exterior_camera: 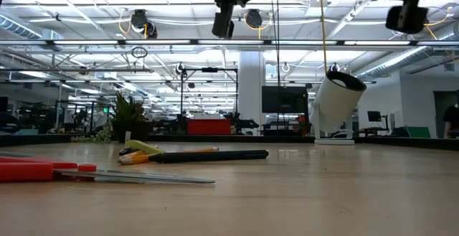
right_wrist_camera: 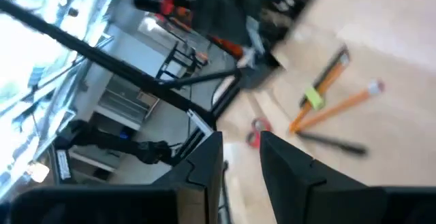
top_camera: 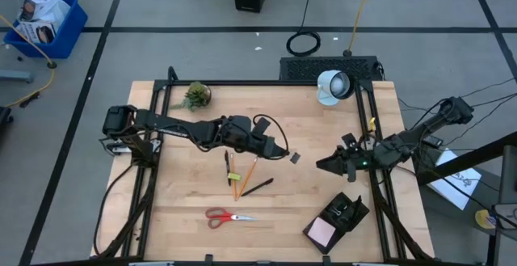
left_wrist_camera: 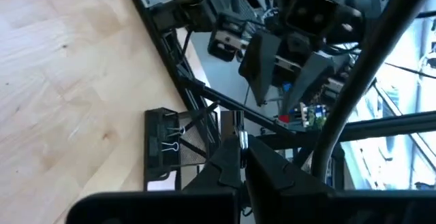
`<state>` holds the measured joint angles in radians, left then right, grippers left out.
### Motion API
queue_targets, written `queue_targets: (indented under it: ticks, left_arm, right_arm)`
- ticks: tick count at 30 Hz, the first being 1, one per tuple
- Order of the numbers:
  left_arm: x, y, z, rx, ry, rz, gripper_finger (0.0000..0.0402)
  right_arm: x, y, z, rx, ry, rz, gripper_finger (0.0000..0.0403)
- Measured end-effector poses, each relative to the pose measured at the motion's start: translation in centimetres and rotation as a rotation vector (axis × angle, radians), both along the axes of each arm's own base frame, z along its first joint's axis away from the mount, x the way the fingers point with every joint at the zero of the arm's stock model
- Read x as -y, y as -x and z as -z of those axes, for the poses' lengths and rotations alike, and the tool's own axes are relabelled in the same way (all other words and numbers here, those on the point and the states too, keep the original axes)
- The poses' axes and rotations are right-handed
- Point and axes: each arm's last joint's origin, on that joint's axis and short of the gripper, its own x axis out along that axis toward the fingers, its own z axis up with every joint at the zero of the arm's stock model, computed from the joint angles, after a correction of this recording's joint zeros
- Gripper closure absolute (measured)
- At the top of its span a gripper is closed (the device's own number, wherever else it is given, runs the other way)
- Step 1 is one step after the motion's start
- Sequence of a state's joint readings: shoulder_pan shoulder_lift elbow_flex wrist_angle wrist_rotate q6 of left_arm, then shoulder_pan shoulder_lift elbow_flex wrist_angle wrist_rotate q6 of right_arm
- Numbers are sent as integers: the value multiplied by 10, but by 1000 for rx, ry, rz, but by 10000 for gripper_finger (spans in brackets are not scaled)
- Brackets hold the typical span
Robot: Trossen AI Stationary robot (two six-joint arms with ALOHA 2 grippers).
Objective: Pick and place office supplies into organizer
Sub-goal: Put the black clip binder into the desk organizer
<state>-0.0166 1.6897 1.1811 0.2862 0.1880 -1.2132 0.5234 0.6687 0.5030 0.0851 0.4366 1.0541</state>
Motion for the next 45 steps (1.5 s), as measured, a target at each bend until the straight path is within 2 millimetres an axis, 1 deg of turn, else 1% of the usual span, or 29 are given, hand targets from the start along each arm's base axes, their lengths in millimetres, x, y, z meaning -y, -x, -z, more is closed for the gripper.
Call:
queue_targets:
  ticks: [2, 4, 7, 10, 13, 15, 17, 20, 23, 29, 34, 38, 42, 45]
  left_arm:
    - [0, -1, -3, 13, -16, 3, 397]
    - [0, -1, -4, 19, -18, 5, 393]
    - [0, -1, -3, 14, -20, 17, 390]
    - [0, -1, -3, 18, -22, 19, 397]
    - [0, -1, -4, 21, -17, 16, 394]
    - [0, -1, -4, 24, -15, 14, 390]
    - [0, -1, -4, 22, -7, 12, 392]
    - [0, -1, -4, 23, -6, 5, 397]
    - [0, -1, -4, 18, -2, 3, 391]
    - [-1, -1, -3, 16, 0, -4, 397]
    - [-1, -1, -3, 10, 2, -6, 388]
    - [-1, -1, -3, 9, 2, -6, 397]
    - [-1, -1, -3, 6, 21, -11, 389]
    - [-1, -1, -3, 6, 20, -11, 392]
  right_arm:
    - [1, 1, 2, -31, -77, -1, 304]
    - [1, 0, 4, -26, -145, -1, 287]
    - [3, -4, 10, 17, -255, -15, 250]
    - [9, -10, 19, 100, -341, -11, 209]
    - [16, -15, 31, 156, -371, 15, 176]
    - [19, -18, 37, 174, -393, 38, 162]
    - [22, -21, 38, 199, -398, 51, 155]
    - [23, -27, 41, 187, -380, 50, 152]
    - [24, -33, 46, 179, -375, 60, 156]
    - [25, -44, 48, 229, -377, 36, 167]
    - [24, -49, 53, 228, -376, 31, 175]
    - [23, -52, 58, 200, -370, 18, 182]
    - [23, -55, 58, 233, -369, 17, 191]
    - [26, -57, 58, 249, -370, 29, 200]
